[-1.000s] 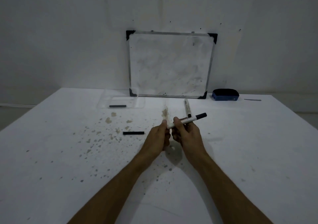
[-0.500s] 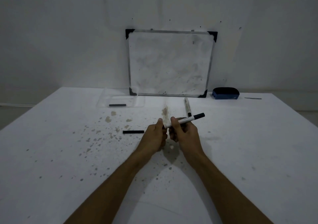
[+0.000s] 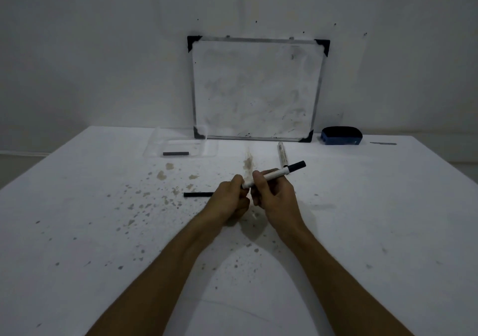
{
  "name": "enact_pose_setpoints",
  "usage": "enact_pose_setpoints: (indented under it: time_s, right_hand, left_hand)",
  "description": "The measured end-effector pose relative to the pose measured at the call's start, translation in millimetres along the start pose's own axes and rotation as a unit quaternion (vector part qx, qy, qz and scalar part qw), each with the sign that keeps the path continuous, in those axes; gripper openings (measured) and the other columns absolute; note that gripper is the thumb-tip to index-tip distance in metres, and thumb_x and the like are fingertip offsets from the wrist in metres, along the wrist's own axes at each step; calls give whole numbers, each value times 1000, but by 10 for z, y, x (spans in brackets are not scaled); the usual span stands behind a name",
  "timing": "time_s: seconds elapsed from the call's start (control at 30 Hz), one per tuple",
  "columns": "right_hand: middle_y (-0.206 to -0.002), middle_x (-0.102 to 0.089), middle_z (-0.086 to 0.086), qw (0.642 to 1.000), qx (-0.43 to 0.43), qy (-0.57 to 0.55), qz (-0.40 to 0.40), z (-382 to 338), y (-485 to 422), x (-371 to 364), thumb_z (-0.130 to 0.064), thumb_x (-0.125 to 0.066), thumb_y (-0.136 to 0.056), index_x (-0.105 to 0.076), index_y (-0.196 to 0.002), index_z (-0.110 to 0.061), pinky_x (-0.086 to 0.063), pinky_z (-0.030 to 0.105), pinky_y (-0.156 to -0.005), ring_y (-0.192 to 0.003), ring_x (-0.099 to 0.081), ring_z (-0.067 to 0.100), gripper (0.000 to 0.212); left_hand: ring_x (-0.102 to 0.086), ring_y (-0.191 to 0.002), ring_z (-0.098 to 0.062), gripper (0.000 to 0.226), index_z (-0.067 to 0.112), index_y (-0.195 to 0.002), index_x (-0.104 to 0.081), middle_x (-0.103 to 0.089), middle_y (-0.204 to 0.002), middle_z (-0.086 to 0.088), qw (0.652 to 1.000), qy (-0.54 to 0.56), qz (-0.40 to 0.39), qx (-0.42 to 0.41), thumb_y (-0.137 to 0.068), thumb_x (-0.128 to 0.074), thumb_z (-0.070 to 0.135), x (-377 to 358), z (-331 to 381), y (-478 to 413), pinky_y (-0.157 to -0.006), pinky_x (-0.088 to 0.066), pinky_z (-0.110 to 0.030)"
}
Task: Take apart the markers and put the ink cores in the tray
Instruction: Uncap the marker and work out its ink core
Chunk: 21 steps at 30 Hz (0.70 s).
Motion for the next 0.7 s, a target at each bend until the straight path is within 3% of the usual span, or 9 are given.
enact_pose_setpoints:
  time_s: [0.07,0.13,0.23,0.37,0.5,0.53,0.6,0.7]
  right_hand:
    - [-62,-61,-5,1000,13,8,-4,-3,-4,-21,-27,-59,-100,-64,-94,0,-45,21,-53,-53,-52,9,28]
    - [-62,-60,0,1000,-8,6,8,25,2,-21,-31,-59,-100,-65,-92,-2,-45,23,-53,-54,-52,11,31]
    - [-66,-61,5,994,-89,-28,58,71,1,22,-41,-60,-98,-69,-86,-8,-46,29,-55,-58,-52,16,37]
    - [-61,-56,2,978,-162,-97,91,80,-1,54,-40,-63,-96,-68,-81,-11,-41,23,-48,-49,-47,11,34]
    - [-61,-55,2,972,-183,-126,73,101,5,52,-38,-63,-97,-66,-84,-8,-39,23,-47,-47,-47,11,33]
    - [-61,-55,1,979,-165,-109,58,98,2,52,-37,-62,-98,-66,-84,-8,-40,23,-48,-48,-47,11,32]
    - [-62,-55,-1,991,-108,-76,26,58,-12,63,-35,-58,-101,-66,-87,-8,-42,21,-51,-54,-49,10,31]
    - [-69,-58,2,980,-98,-156,76,31,-115,216,-28,-56,-102,-65,-90,-6,-45,20,-52,-56,-51,10,26]
  left_hand:
    - [-21,-42,-14,43,22,-64,-33,-27,-49,3,999,40,-15,15,-105,-31,32,50,25,0,-51,-16,-29]
    - [-26,-41,-12,49,21,-65,-38,-32,-48,5,1000,-10,17,-16,-109,-29,42,18,1,36,-48,-21,-27]
    - [-40,-47,-11,41,25,-93,-48,-48,-58,3,984,-102,73,-126,-108,-26,55,-91,-50,105,-48,-36,-28]
    - [-44,-43,-15,26,23,-107,-44,-49,-56,3,915,-277,113,-270,-111,-27,43,-106,-105,65,-44,-38,-30]
    - [-45,-43,-16,47,18,-87,-53,-46,-54,6,853,-389,159,-311,-109,-21,44,-97,-128,49,-45,-38,-30]
    - [-45,-44,-15,50,18,-76,-51,-47,-54,5,878,-350,160,-285,-110,-21,42,-98,-110,28,-46,-37,-28]
    - [-42,-48,-13,49,17,-67,-45,-47,-57,1,952,-229,129,-156,-111,-31,30,-87,-39,-30,-45,-34,-25]
    - [-34,-50,-15,44,18,-65,-39,-42,-52,5,992,-50,111,-43,-108,-37,24,65,-34,-115,-44,-25,-24]
Point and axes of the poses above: each hand's wrist, its own y-axis away from the middle knuckle, its own x-axis out of the back of the hand, z = x × y, the point moved 1 cm from there along -y, towards the middle knuckle
